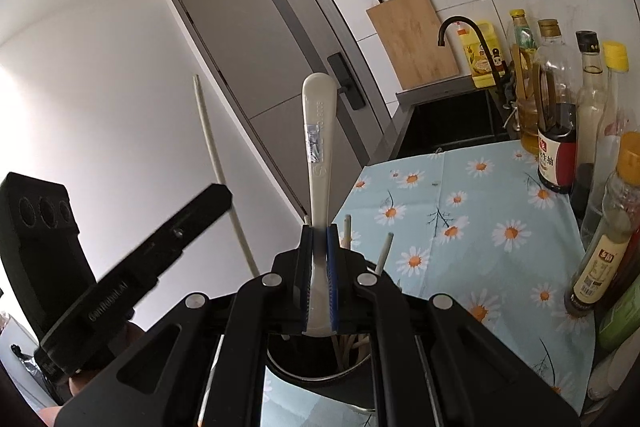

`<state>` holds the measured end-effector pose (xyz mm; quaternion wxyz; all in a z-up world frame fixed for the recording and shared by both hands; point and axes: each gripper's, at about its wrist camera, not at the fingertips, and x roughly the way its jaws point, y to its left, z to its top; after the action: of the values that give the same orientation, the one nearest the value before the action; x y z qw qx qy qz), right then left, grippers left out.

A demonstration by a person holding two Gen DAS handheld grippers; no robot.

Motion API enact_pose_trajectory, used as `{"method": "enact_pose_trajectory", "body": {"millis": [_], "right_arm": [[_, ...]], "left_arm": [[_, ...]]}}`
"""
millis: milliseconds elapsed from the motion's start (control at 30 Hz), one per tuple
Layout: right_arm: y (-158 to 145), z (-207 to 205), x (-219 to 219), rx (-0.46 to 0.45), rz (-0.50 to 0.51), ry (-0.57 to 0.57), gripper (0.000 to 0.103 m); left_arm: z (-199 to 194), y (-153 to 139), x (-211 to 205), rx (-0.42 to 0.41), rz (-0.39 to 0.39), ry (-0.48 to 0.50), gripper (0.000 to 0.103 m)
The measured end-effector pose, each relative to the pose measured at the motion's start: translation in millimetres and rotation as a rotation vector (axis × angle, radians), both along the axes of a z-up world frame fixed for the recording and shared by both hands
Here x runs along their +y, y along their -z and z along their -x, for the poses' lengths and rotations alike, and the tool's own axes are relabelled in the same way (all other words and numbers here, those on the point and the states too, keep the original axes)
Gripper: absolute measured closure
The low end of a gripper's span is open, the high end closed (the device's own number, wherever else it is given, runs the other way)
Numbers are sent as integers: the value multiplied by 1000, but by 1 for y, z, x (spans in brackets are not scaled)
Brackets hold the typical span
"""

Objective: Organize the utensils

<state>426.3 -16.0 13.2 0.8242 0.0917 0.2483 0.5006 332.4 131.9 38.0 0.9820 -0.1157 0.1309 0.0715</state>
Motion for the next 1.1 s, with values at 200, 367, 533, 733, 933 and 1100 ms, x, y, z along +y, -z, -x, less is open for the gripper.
{"method": "enact_pose_trajectory", "body": {"millis": [200, 367, 533, 733, 933, 1100], "right_arm": [[1, 3, -2, 18, 5, -6, 82], [-9, 11, -15, 6, -10, 4, 80], [-17, 21, -30, -3, -23, 19, 80], [-25, 39, -51, -26, -37, 40, 77], [-32, 67, -76, -79, -31, 61, 67], [-38, 92, -101, -112, -19, 83, 57]], "left_arm": [[-3, 11, -5, 97, 4, 12, 98], [7, 9, -8, 104, 14, 9, 98], [20, 3, -14, 92, 18, 13, 98], [39, -8, -25, 82, 23, 14, 98], [64, -16, -39, 73, 17, 15, 80], [86, -17, -53, 92, 7, 20, 77]]}}
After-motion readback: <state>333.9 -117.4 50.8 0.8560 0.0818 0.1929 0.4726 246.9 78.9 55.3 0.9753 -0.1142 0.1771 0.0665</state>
